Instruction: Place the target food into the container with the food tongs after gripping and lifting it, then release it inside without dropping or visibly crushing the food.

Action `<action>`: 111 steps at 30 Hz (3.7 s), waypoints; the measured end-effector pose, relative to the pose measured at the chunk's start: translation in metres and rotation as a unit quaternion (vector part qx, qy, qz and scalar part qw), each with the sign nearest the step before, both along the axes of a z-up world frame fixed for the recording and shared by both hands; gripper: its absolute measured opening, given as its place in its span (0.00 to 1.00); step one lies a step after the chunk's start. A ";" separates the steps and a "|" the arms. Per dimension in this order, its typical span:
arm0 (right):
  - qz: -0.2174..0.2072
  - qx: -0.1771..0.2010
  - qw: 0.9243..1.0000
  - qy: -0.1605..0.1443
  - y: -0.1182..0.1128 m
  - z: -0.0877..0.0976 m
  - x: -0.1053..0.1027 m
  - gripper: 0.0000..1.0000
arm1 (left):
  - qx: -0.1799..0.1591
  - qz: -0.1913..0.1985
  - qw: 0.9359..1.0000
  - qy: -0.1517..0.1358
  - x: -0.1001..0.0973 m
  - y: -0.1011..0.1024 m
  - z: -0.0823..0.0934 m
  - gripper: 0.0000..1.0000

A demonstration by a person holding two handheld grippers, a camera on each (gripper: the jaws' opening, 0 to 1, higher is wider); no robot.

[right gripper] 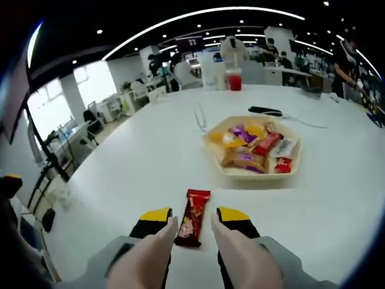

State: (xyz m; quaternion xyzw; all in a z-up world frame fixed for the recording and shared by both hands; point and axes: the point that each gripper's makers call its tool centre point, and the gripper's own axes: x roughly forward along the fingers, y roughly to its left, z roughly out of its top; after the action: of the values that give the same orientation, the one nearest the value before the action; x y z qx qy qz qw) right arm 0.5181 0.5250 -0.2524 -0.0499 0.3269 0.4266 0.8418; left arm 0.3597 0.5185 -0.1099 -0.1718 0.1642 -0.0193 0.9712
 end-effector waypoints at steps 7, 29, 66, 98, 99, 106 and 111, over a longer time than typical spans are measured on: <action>-0.007 0.003 1.000 -0.003 0.003 -0.004 0.009 0.29 | -0.001 0.011 1.000 0.002 0.001 0.002 -0.001 0.99; 0.013 0.016 1.000 0.014 0.028 -0.015 0.019 0.29 | -0.004 0.048 0.999 0.022 0.005 0.009 -0.005 0.99; 0.133 -0.045 0.988 -0.061 0.035 -0.043 0.019 0.25 | -0.005 0.055 0.998 0.038 0.016 0.004 -0.005 0.99; 0.109 0.030 0.994 -0.001 0.023 -0.024 0.026 0.22 | -0.017 0.075 0.997 0.002 0.017 0.008 0.001 0.99; 0.105 0.040 0.994 -0.004 0.025 -0.020 0.027 0.22 | -0.015 0.073 0.997 0.000 0.018 0.006 0.001 0.99; 0.118 0.044 0.992 -0.002 0.030 -0.008 0.020 0.21 | -0.004 0.055 0.998 0.004 0.014 -0.008 0.002 0.99; 0.119 0.049 0.992 0.002 0.025 -0.003 0.020 0.21 | -0.004 0.057 0.998 -0.001 0.016 -0.004 0.005 0.99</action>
State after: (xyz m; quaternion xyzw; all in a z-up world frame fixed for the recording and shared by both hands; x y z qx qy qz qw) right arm 0.5385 0.5501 -0.2555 -0.0462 0.2992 0.5396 0.7856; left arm 0.3762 0.5145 -0.1046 -0.1843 0.1535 0.0350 0.9702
